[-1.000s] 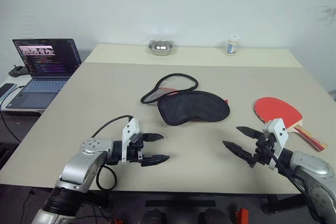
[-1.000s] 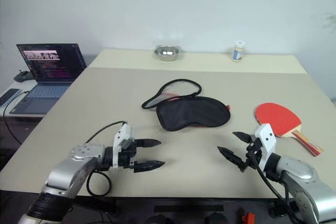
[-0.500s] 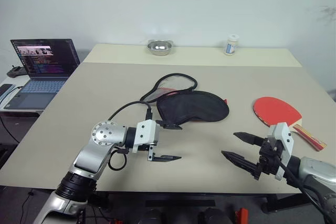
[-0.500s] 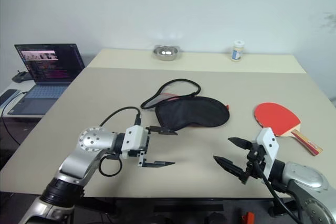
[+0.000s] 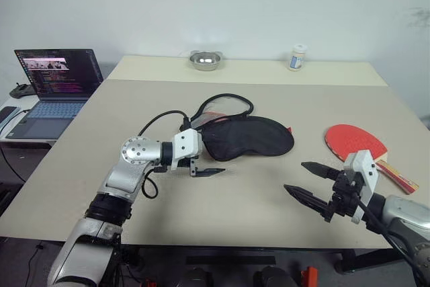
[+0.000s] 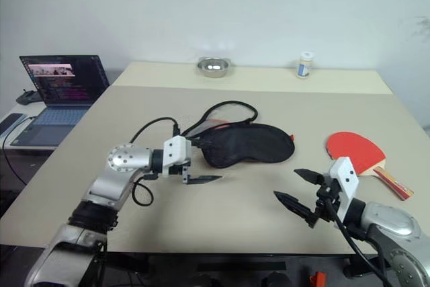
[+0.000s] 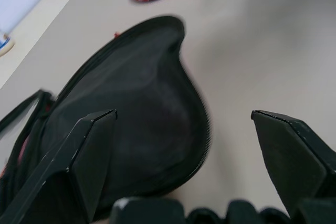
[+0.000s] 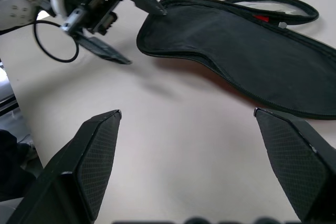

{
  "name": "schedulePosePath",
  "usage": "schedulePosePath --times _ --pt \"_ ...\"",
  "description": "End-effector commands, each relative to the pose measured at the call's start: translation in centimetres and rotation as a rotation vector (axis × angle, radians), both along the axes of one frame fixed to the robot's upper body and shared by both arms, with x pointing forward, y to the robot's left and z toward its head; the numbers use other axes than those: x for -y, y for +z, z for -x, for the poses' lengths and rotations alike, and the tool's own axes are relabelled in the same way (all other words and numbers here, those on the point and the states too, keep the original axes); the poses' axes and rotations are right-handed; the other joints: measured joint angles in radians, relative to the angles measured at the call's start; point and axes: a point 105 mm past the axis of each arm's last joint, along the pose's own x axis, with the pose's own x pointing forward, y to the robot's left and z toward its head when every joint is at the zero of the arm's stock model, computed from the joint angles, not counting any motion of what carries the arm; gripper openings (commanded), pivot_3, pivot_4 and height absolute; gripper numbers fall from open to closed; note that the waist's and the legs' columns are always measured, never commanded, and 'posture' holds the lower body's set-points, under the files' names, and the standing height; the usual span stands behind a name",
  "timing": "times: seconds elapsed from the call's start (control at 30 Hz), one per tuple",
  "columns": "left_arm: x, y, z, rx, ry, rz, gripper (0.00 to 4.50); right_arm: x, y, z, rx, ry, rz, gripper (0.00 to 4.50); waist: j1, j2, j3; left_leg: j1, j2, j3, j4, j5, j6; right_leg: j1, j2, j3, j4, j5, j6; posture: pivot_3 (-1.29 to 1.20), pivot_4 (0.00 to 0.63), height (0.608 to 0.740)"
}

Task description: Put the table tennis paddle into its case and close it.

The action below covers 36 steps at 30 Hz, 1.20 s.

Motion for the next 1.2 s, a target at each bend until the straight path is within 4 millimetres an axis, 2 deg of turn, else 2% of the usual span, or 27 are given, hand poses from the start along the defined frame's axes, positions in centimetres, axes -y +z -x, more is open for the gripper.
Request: schedulePosePath --times 0.03,0.23,0.43,0.53,0.73,0.9,1.07,1.2 --pt "0.5 0.5 -1.0 0.092 -0.027 -0.019 4.5 -0.4 0.8 0.0 0.04 0.005 -0.012 4.46 0.0 0.0 0.0 0.0 0.0 0.0 0.0 0.0 0.0 0.0 0.0 0.0 0.0 0.0 0.0 0.0 0.15 0.74" --pt "1.6 0.2 -1.7 0.213 -0.1 -0.075 4.5 -0.5 0.9 -0.1 0.049 -0.01 -0.013 4.46 0.001 0.0 0.0 0.0 0.0 0.0 0.0 0.0 0.0 0.0 0.0 0.0 0.0 0.001 -0.001 0.0 0.15 0.74" --pt "2.6 -0.1 -1.4 0.228 -0.155 -0.073 4.5 0.0 0.7 0.0 0.047 -0.032 -0.006 4.46 0.0 -0.001 0.0 -0.001 0.0 0.0 0.0 0.0 0.0 0.0 0.0 0.0 0.0 0.001 -0.002 0.0 0.15 0.74" --pt "2.6 -0.2 -1.2 0.216 -0.163 -0.07 3.88 0.3 0.6 0.0 0.049 -0.045 0.0 4.5 -0.001 -0.001 0.0 0.0 0.0 0.0 0.0 0.0 0.0 0.0 0.0 0.0 0.001 0.001 -0.002 0.0 0.15 0.74" --pt "2.5 0.1 -1.3 0.21 -0.153 -0.063 1.72 0.8 0.9 -0.1 0.061 -0.053 0.001 4.5 -0.001 -0.001 0.0 0.0 0.0 0.0 0.0 0.0 0.0 0.0 0.0 0.0 0.001 0.001 -0.001 0.0 0.15 0.74" --pt "2.2 0.1 -1.6 0.21 -0.136 -0.072 0.02 0.3 2.2 0.1 0.124 -0.018 0.017 4.5 -0.001 -0.001 0.0 0.0 0.0 0.0 0.0 0.0 0.0 0.0 0.0 0.0 0.001 0.001 -0.001 0.0 0.15 0.74" --pt "2.2 -0.1 -1.8 0.166 -0.112 -0.084 0.02 -1.1 3.6 0.6 0.185 0.056 0.075 4.5 -0.001 -0.001 0.0 0.0 0.0 0.0 0.0 0.0 0.0 0.0 0.0 0.0 0.001 0.001 -0.001 0.0 0.15 0.74" --pt "3.1 -0.3 -1.3 0.016 -0.078 -0.03 0.02 -1.1 4.2 0.5 0.199 0.051 0.078 4.5 -0.001 -0.001 0.0 0.0 0.0 -0.001 0.0 0.0 0.0 0.0 0.001 -0.001 0.001 0.0 -0.001 0.0 0.15 0.74"
